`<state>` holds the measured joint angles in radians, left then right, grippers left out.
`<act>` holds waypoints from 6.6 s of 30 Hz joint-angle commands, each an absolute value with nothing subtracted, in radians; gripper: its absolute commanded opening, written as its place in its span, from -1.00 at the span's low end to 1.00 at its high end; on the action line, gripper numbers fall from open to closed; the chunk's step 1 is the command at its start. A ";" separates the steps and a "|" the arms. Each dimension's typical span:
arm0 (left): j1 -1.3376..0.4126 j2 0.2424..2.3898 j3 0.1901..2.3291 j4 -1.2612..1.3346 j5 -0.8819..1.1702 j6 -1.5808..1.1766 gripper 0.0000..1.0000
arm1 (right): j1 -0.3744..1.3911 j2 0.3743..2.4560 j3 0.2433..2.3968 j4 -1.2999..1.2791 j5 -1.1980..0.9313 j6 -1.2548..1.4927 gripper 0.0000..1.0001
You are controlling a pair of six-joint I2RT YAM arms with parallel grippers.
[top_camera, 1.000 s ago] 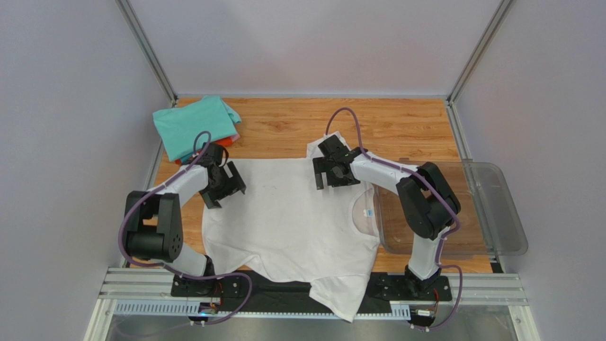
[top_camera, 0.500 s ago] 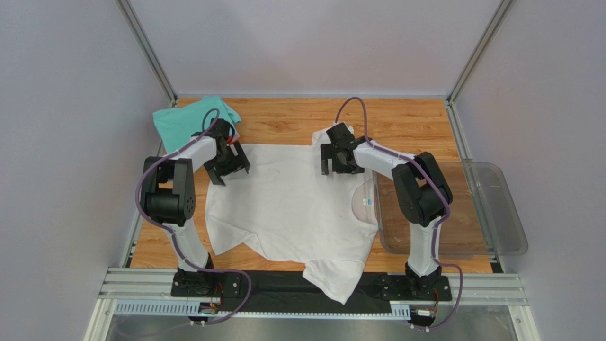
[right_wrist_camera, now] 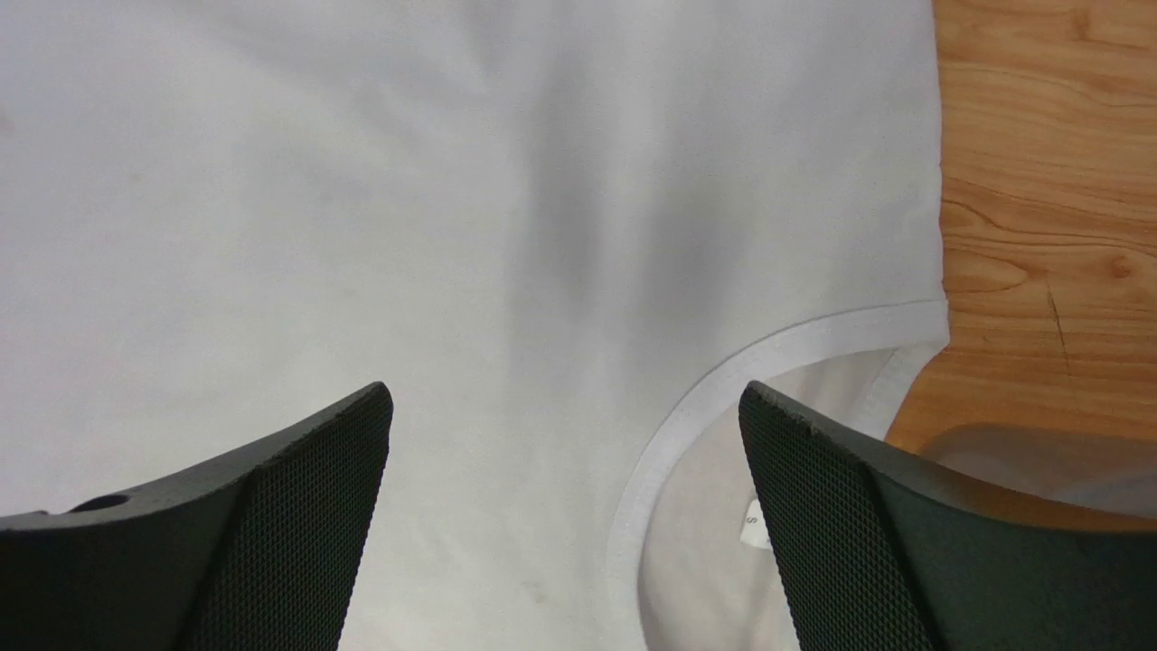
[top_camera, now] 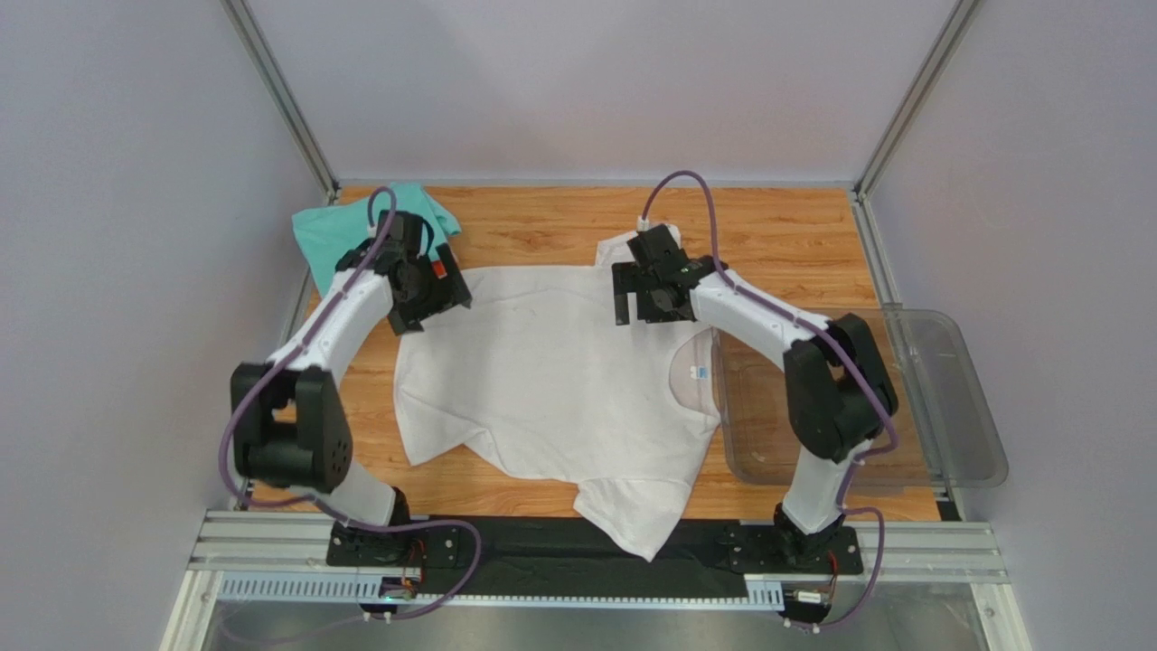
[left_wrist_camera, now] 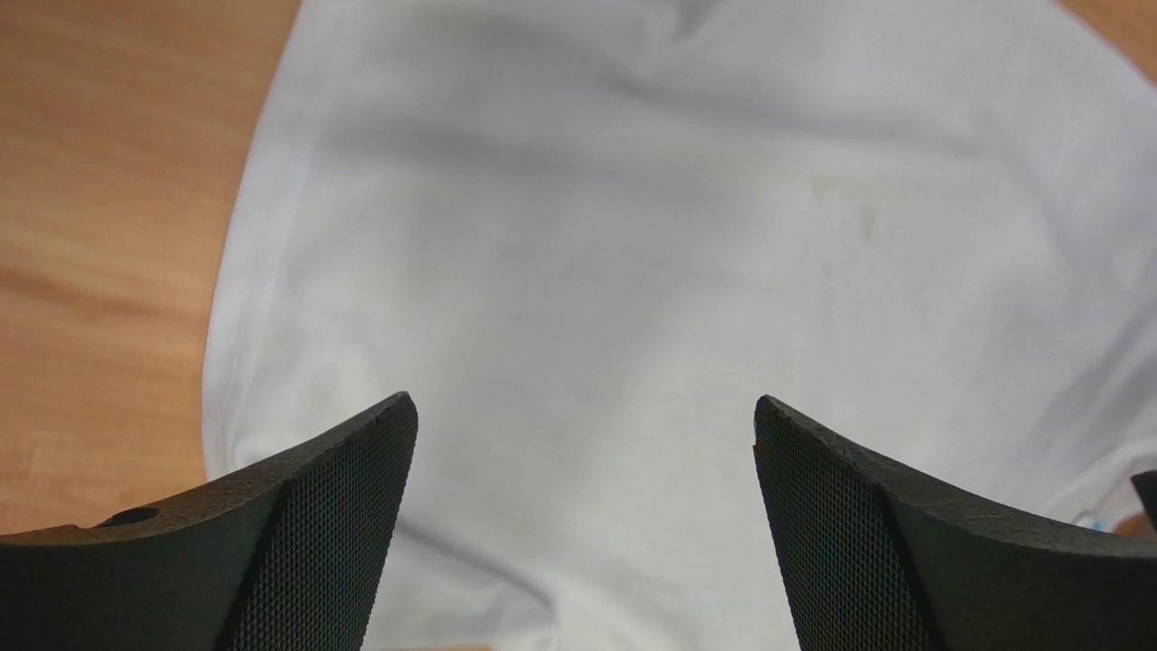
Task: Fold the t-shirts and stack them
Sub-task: Flatten the tshirt out, then fold the tshirt
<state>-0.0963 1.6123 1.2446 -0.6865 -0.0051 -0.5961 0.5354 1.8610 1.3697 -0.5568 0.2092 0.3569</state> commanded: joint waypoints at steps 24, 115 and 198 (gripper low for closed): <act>-0.181 0.768 0.436 -0.960 -0.271 -1.107 0.76 | 1.046 1.296 0.833 -0.529 0.589 0.772 1.00; -0.078 0.535 0.456 -1.015 -0.460 -1.161 -1.00 | 1.701 1.408 0.769 -0.732 0.305 0.972 0.33; -0.018 0.891 0.692 -0.845 -0.453 -1.062 -1.00 | 0.862 1.236 0.977 -0.468 0.362 0.114 -1.00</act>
